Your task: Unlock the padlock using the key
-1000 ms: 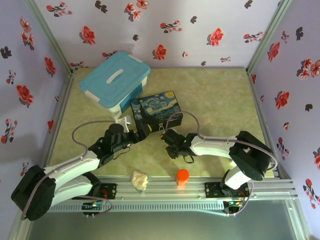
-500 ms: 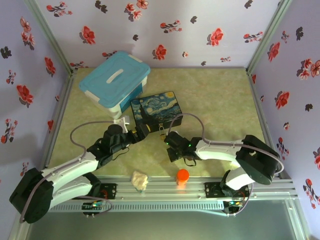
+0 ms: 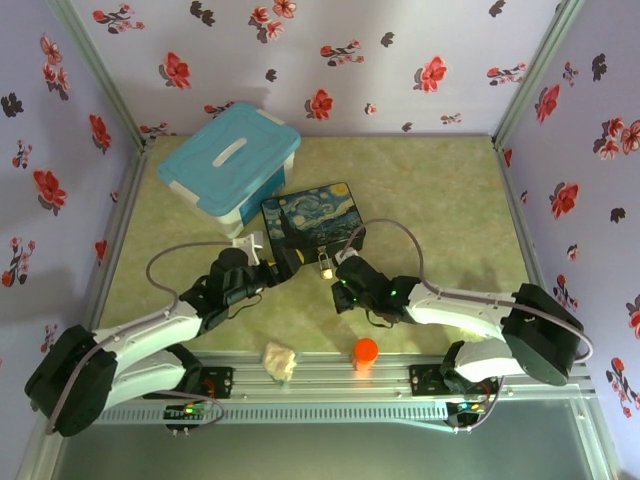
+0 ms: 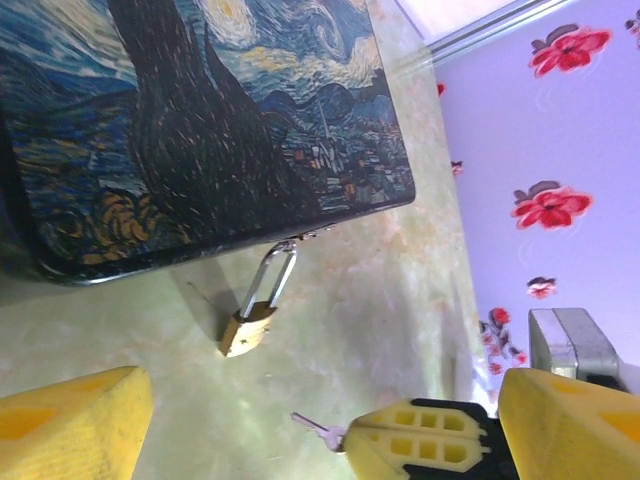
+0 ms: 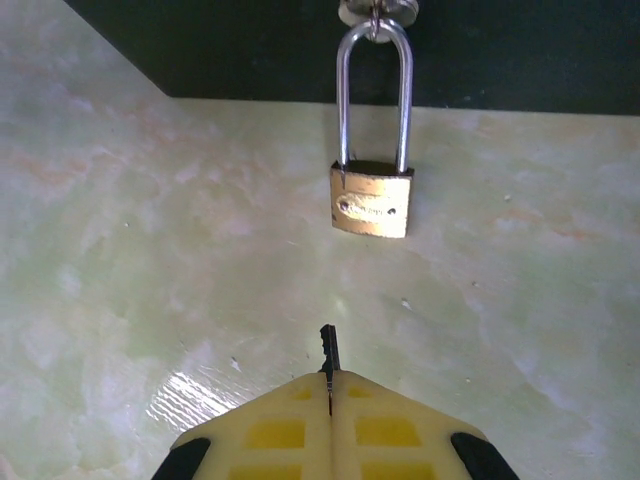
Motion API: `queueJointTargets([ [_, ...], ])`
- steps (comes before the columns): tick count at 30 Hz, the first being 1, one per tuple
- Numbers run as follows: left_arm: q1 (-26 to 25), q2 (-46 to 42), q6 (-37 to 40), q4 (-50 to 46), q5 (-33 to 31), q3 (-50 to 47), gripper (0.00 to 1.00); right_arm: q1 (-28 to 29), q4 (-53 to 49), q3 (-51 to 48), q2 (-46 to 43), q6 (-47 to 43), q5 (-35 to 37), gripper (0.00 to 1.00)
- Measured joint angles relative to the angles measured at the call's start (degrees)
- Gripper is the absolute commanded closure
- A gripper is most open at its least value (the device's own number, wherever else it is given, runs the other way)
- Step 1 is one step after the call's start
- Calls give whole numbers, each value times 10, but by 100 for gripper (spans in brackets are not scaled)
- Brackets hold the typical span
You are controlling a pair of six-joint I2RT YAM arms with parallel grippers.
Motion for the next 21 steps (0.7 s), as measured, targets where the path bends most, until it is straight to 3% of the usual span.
queueJointTargets([
  [10,-20,-44,-236,64,-14,-6,1,0,83,31,-18,0,19,100],
  [16,-33,-66,-307,37,-35,-5,0,1,172,34,-18,0,28,100],
  [21,-36,-35,-349,46,-37,-5,0,4,240,34,-1,3,19,100],
])
